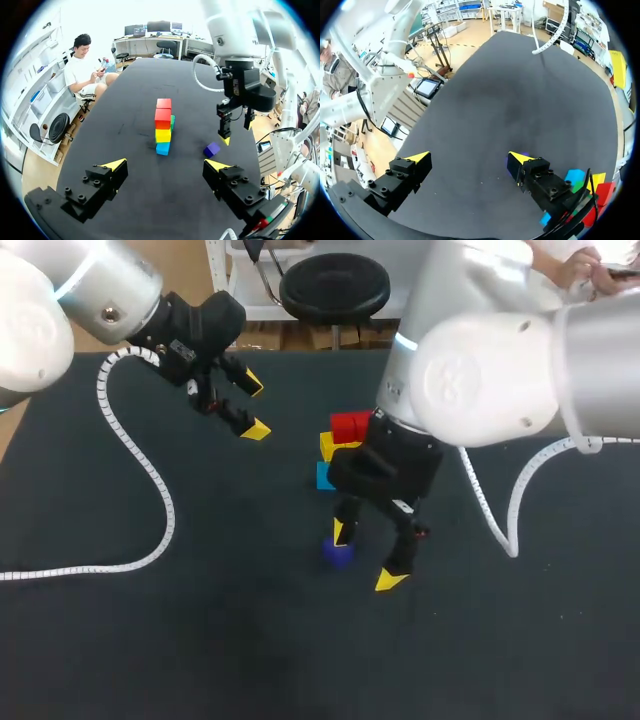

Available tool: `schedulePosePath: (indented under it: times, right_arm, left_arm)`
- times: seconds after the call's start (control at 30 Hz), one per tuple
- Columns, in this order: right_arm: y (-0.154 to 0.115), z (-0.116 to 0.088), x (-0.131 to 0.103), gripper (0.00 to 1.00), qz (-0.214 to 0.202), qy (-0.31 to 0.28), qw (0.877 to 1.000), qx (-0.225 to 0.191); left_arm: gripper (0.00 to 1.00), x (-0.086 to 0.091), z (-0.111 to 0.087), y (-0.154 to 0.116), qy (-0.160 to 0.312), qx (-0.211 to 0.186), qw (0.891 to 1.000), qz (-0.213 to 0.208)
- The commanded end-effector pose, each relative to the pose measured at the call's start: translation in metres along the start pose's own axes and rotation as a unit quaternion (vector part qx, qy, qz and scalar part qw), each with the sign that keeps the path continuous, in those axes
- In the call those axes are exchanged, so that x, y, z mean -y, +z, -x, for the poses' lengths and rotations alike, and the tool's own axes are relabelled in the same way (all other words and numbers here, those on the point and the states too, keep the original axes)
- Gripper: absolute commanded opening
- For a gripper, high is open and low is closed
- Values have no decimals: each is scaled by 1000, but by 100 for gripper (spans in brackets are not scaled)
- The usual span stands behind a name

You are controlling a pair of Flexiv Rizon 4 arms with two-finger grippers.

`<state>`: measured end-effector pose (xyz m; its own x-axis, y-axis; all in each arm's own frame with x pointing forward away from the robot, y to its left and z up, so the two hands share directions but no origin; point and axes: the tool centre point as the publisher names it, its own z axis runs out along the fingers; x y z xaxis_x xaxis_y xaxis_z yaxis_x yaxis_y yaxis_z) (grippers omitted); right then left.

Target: Place the blue cubes, place green cubes on the blue cubes, place the yellow cubes on the green cubes, then place the red cubes on the yellow cubes, and place purple cube on the red cubes.

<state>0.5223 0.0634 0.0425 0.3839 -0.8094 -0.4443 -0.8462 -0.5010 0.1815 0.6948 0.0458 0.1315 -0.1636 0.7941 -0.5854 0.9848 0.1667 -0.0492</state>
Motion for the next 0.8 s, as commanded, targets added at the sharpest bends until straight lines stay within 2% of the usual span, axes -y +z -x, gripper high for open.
schedulePosePath:
  times: [0.03, 0.8]
  right_arm:
    - [2, -2, 4, 100, -3, 2, 1000, -2]
    - [10, -2, 37, 100, -28, -19, 999, -20]
  left_arm:
    - [100, -2, 0, 0, 1, 0, 1000, -2]
    - [100, -2, 0, 0, 1, 0, 1000, -2]
